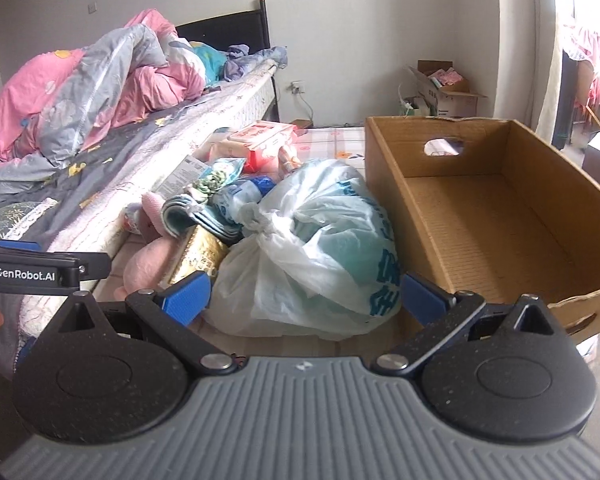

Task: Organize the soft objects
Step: 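Move the right tool toward the pink plush toy under the gold tissue pack, then close the right tool on the pink plush toy's head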

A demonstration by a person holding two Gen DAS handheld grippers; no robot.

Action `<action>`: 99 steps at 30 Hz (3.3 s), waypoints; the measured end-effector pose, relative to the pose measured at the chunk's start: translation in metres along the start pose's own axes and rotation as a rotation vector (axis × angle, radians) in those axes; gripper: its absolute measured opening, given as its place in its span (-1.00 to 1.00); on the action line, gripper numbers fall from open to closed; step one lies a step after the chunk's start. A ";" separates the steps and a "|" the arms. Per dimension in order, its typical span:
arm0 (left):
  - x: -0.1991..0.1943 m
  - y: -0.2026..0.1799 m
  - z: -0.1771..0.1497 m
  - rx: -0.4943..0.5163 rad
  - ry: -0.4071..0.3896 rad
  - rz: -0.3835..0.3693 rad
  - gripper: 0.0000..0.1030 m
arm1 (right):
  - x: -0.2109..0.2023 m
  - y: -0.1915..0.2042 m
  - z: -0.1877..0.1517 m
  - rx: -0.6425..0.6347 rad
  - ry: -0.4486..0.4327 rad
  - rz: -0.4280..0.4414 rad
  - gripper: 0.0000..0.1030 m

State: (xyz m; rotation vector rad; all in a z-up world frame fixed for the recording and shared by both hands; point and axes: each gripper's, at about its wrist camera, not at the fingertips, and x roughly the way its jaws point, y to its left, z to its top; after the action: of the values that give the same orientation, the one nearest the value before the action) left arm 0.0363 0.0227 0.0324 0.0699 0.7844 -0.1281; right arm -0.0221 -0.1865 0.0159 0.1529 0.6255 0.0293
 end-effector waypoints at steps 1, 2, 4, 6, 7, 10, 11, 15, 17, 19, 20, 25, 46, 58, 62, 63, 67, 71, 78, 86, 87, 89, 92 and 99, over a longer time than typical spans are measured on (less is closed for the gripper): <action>0.003 0.001 -0.001 0.004 0.007 -0.001 0.92 | 0.004 0.000 0.000 0.012 0.014 0.016 0.98; 0.005 0.001 -0.002 0.011 0.009 -0.004 0.86 | 0.007 -0.001 0.000 0.018 0.021 0.029 0.98; 0.009 0.001 -0.002 0.018 0.009 -0.009 0.84 | 0.012 -0.001 0.003 0.022 0.014 0.045 0.98; 0.014 0.001 0.001 0.019 0.005 -0.009 0.79 | 0.014 -0.001 0.009 0.012 -0.015 0.041 0.98; 0.016 0.000 0.004 0.019 0.002 -0.011 0.77 | 0.013 -0.001 0.012 0.006 -0.029 0.037 0.98; 0.021 -0.001 0.010 0.015 -0.005 -0.021 0.71 | 0.015 -0.010 0.025 -0.011 -0.064 -0.011 0.98; 0.023 -0.001 0.012 0.013 -0.006 -0.026 0.70 | 0.015 -0.014 0.027 -0.020 -0.068 -0.031 0.98; 0.037 -0.009 0.018 0.026 0.009 -0.043 0.60 | 0.031 -0.042 0.031 -0.097 0.017 -0.116 0.98; 0.045 -0.012 0.020 0.024 0.030 -0.051 0.55 | 0.046 -0.055 0.029 -0.120 0.129 -0.092 0.98; 0.050 -0.014 0.020 0.013 0.047 -0.062 0.55 | 0.060 -0.065 0.025 -0.151 0.277 -0.042 0.98; 0.052 -0.015 0.020 0.009 0.052 -0.066 0.55 | 0.063 -0.067 0.022 -0.167 0.332 -0.016 0.98; 0.058 -0.022 0.016 0.008 0.069 -0.070 0.55 | 0.049 -0.065 0.007 -0.289 0.427 0.034 0.98; 0.043 -0.001 0.009 0.022 -0.015 -0.051 0.51 | -0.008 -0.046 0.055 -0.232 -0.053 -0.092 0.98; 0.062 0.015 -0.009 0.105 0.081 -0.062 0.02 | 0.088 0.026 0.037 0.063 0.235 0.369 0.21; 0.080 0.005 -0.008 0.177 0.098 -0.067 0.24 | 0.108 0.032 0.026 0.148 0.314 0.391 -0.02; 0.084 0.003 -0.007 0.187 0.099 -0.069 0.26 | 0.110 0.031 0.024 0.152 0.317 0.386 -0.03; 0.096 -0.001 -0.005 0.192 0.099 -0.074 0.27 | 0.113 0.030 0.020 0.171 0.326 0.382 -0.04; 0.093 -0.003 -0.007 0.191 0.086 -0.062 0.07 | 0.115 0.029 0.019 0.174 0.327 0.375 -0.04; 0.071 0.006 -0.008 0.140 0.101 -0.060 -0.18 | 0.109 0.025 0.015 0.164 0.333 0.379 -0.04; 0.047 0.022 -0.030 0.106 0.155 -0.089 -0.95 | 0.107 0.021 -0.012 0.214 0.422 0.435 -0.04; 0.045 0.020 -0.033 0.131 0.143 -0.077 -0.89 | 0.108 0.023 -0.018 0.216 0.431 0.432 -0.04; 0.041 0.016 -0.036 0.168 0.124 -0.071 -0.68 | 0.112 0.026 -0.024 0.205 0.423 0.426 -0.05; 0.039 0.010 -0.033 0.199 0.089 -0.050 -0.52 | 0.121 0.031 -0.029 0.192 0.402 0.414 -0.11; 0.054 0.025 -0.006 0.093 0.050 -0.029 -0.52 | 0.143 0.040 -0.037 0.263 0.341 0.418 -0.26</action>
State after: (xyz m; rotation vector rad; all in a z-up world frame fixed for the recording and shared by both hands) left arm 0.0731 0.0435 -0.0098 0.1502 0.8299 -0.1914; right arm 0.0731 -0.1317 -0.0908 0.5396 0.9286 0.3846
